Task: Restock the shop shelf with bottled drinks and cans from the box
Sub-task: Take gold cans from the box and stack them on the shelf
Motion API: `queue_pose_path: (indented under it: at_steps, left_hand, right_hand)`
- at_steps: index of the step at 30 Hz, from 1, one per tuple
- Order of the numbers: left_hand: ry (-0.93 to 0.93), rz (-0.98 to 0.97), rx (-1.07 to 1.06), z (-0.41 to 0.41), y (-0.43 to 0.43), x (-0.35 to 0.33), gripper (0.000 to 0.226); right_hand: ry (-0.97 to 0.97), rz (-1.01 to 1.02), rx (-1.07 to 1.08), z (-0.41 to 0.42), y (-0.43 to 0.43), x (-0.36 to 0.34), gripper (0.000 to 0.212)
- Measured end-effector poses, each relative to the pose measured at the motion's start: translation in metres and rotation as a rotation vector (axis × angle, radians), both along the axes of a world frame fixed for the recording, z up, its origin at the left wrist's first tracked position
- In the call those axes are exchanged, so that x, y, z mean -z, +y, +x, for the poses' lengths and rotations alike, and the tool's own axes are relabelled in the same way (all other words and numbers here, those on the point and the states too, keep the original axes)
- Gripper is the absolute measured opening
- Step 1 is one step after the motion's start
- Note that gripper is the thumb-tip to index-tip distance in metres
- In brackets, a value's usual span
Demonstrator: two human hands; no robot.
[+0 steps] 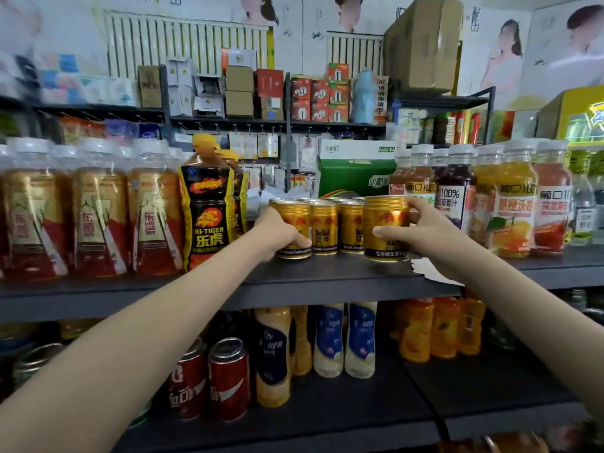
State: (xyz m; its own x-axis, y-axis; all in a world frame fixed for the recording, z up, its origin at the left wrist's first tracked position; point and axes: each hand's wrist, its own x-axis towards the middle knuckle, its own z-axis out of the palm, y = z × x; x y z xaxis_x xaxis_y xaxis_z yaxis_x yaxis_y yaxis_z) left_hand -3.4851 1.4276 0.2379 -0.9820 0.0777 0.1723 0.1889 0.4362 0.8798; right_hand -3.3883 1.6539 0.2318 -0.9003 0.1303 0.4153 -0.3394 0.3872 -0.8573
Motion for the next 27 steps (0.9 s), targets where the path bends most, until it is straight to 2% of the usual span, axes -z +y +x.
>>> queue_pose_path:
  at_steps: [3,5,7,9,12,15,18,21,23,27]
  left_hand:
    - [-0.014,-0.02,-0.065,-0.011,-0.001,0.0,0.084]
    - [-0.004,-0.053,-0.119,-0.016,-0.002,0.002,0.079]
    - [0.013,-0.116,-0.162,-0.017,0.001,0.003,0.087]
    - [0.032,-0.219,-0.188,-0.016,0.004,0.002,0.105]
    - [0.082,-0.362,-0.219,-0.01,0.007,0.002,0.118]
    - [0.247,-0.488,-0.221,0.001,0.017,0.003,0.122]
    - [0.451,-0.701,-0.198,0.009,0.032,0.002,0.11]
    - [0.585,-0.905,-0.175,0.01,0.042,0.001,0.1]
    - [0.637,-0.974,-0.149,0.008,0.046,0.003,0.095]
    - [0.684,-1.134,-0.08,0.005,0.05,0.006,0.09]
  right_hand:
    - [-0.019,0.024,-0.026,-0.016,0.007,-0.005,0.102]
    - [-0.023,0.036,-0.044,-0.025,0.011,-0.008,0.101]
    - [-0.027,0.025,-0.07,-0.03,0.014,-0.011,0.088]
    - [-0.046,0.023,-0.098,-0.035,0.019,-0.012,0.083]
    - [-0.069,0.044,-0.121,-0.041,0.026,-0.011,0.076]
    - [-0.089,0.094,-0.137,-0.044,0.036,-0.007,0.074]
    - [-0.104,0.154,-0.144,-0.046,0.045,-0.004,0.083]
    - [-0.085,0.234,-0.146,-0.043,0.05,-0.002,0.077]
    - [-0.069,0.262,-0.148,-0.038,0.052,-0.001,0.071]
    - [-0.048,0.275,-0.124,-0.036,0.063,0.003,0.076]
